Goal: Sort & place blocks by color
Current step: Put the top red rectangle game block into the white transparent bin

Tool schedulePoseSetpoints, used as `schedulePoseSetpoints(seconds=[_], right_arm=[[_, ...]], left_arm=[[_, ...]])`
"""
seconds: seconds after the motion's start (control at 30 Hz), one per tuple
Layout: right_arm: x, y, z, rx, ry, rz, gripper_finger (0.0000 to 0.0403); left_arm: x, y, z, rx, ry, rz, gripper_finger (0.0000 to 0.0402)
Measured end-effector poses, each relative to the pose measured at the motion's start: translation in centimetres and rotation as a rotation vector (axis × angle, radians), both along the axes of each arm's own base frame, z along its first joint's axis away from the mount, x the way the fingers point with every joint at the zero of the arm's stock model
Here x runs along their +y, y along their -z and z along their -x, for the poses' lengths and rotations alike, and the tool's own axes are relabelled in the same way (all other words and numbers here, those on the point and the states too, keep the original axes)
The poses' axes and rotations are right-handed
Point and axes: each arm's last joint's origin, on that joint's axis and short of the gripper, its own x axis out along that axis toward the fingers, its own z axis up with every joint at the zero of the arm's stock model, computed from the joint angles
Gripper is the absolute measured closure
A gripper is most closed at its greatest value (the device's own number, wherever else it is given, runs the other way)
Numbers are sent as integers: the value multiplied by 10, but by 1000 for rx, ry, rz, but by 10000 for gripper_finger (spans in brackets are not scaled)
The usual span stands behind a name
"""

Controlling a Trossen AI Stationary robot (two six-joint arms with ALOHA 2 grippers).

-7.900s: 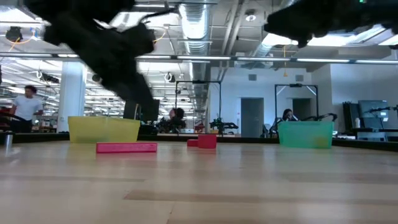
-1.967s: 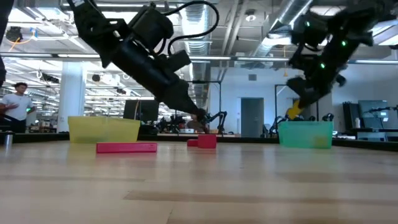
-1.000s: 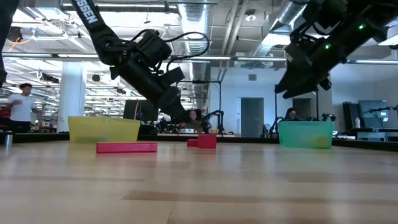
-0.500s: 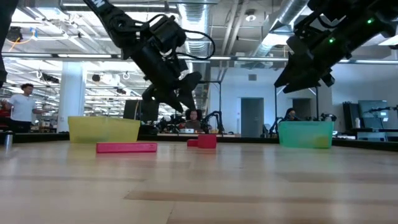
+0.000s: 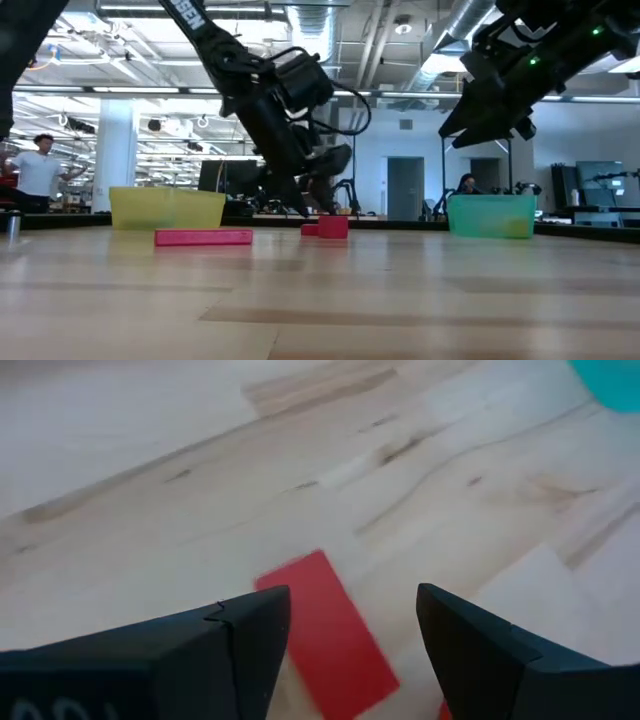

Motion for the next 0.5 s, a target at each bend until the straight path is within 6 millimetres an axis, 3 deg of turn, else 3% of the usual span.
schedulePoseSetpoints(seconds=[0.23,0.5], right_arm=[[5,1,0,14,-28,4,164],[4,1,1,21,-21,13,164]], left_arm=[[-3,12,-11,31,-11,14,193],[-4,24,-8,123,-7,0,193]])
